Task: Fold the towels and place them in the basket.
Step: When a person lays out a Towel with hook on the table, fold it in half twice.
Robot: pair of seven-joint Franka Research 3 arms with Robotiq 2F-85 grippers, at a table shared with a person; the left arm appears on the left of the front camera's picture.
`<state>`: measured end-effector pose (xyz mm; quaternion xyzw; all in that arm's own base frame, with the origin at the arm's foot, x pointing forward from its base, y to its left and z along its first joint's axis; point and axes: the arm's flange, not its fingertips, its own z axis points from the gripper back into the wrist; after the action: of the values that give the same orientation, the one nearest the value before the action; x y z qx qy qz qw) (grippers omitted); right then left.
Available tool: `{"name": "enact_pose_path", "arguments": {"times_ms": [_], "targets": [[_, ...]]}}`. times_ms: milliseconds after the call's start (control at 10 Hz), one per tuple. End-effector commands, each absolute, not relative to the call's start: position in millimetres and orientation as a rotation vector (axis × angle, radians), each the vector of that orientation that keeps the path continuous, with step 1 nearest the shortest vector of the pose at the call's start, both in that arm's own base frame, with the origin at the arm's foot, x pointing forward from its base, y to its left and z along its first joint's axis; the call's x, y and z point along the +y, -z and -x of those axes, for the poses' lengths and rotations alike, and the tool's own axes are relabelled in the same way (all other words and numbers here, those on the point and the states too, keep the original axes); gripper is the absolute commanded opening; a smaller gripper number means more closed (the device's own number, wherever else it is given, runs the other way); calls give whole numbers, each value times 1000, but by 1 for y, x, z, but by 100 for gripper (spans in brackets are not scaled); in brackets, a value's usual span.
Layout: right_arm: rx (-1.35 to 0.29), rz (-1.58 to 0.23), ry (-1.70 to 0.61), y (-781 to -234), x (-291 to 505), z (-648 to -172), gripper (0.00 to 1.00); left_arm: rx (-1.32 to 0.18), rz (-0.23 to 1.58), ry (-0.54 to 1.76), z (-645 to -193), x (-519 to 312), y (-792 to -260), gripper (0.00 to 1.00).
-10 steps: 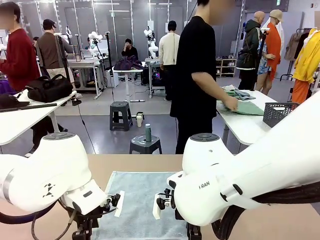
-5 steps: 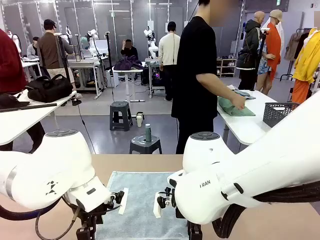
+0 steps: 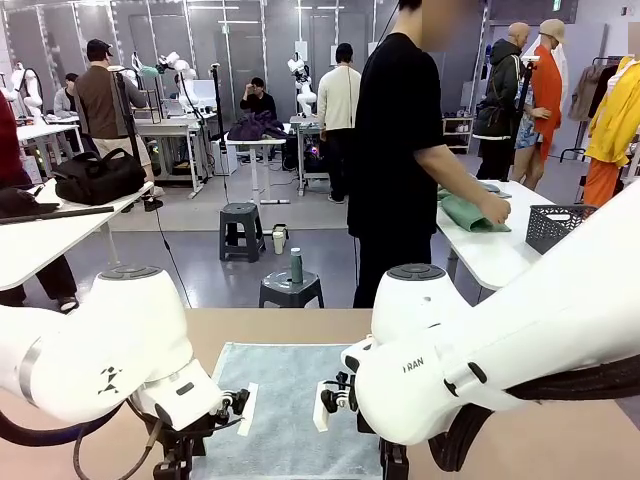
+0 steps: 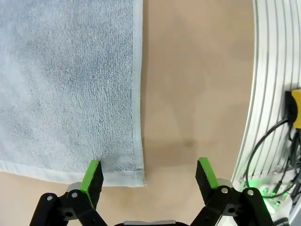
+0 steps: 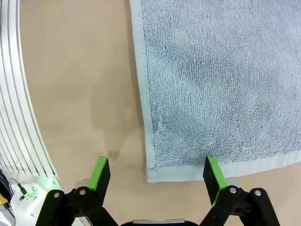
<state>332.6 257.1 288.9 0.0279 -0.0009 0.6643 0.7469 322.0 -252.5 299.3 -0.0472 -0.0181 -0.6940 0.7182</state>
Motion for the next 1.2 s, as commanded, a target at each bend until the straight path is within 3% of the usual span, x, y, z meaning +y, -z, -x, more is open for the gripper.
{"name": "enact_pose_path", "arguments": {"times_ms": [0,100,200,300,400,500,600,800,900,1100], "targets": [[-9,-44,-1456,-278,255,-332,100,-69,140,1545,-335,-254,-287,100],[-7,-44,-1459,-277,254,-332,100,-74,144,1553,-337,-254,-284,100],[-10,-45,-1460,-277,252,-332,100,-84,145,1562,-336,-254,-285,64],[-16,-38,-1464,-277,252,-332,74,-87,144,1563,-335,-253,-287,42],[-15,-32,-1469,-277,252,-331,46,-93,139,1566,-335,-252,-288,6],[-14,-29,-1469,-277,252,-332,14,-87,136,1565,-335,-252,-287,0],[-13,-30,-1463,-278,251,-332,0,-86,139,1566,-335,-251,-285,0],[-12,-32,-1458,-281,250,-332,0,-81,137,1566,-336,-249,-283,6],[-8,-31,-1451,-283,249,-333,3,-85,139,1565,-336,-249,-283,0],[0,-21,-1449,-286,247,-332,0,-85,133,1558,-335,-247,-286,0]]}}
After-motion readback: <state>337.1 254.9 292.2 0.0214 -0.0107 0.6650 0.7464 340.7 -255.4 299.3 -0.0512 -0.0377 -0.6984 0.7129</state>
